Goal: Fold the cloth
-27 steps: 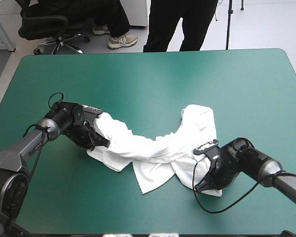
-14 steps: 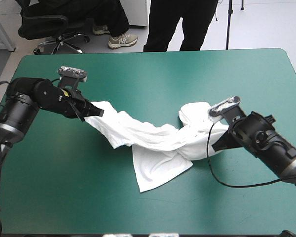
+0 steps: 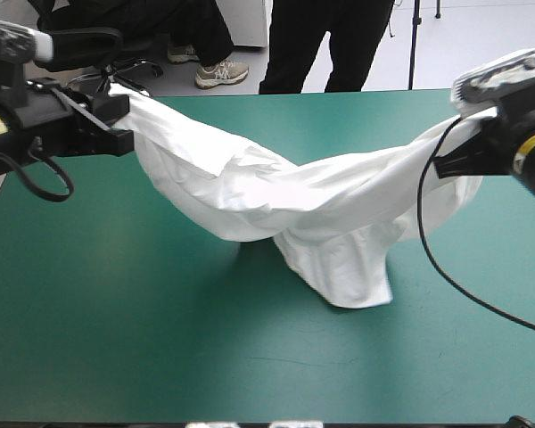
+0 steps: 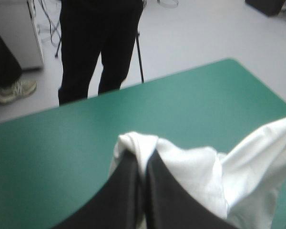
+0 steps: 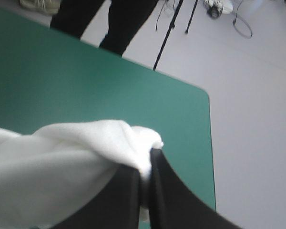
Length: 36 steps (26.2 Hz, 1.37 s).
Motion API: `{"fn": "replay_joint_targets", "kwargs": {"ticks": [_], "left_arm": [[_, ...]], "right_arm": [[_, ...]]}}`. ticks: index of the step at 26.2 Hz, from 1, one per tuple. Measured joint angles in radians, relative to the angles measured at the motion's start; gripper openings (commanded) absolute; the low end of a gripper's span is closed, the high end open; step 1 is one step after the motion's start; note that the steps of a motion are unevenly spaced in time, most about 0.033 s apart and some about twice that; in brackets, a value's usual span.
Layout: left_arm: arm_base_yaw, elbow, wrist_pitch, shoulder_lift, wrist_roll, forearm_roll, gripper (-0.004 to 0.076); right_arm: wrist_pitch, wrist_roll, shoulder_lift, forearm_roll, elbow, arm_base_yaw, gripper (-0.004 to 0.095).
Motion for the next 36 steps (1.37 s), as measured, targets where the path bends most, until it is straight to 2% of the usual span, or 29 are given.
{"fn": "replay_joint_targets", "kwargs": {"ticks": [8,15,20,28,32,36], "left_arm": [[0.000,-0.255,-0.028,-0.038,0.000,-0.041,-0.0017],[0.000,-0.325,-0.036,-0.098,0.000,-0.074,-0.0017],[0.000,-0.326,0.042,-0.130,0.000,-0.067,-0.0017],[0.000,-0.223,0.070,-0.177,-0.061,-0.056,-0.0017],[0.000,-0.064,0.070,-0.244,-0.113,-0.052,-0.0017],[0.000,0.146,0.070,-0.255,-0.147,0.014,-0.0017]], "right_arm": [[-0.015,-0.039,-0.049,0.024,-0.286,0.000,-0.0017],[-0.033,-0.079,-0.156,0.108,-0.322,0.000,-0.0017],[-0.006,-0.104,-0.203,0.219,-0.322,0.000,-0.0017],[0.014,-0.119,-0.219,0.352,-0.267,0.000,-0.0018],[0.014,-0.130,-0.234,0.468,-0.082,0.000,-0.0017],[0.012,-0.119,-0.219,0.474,0.114,0.000,-0.0017]]}}
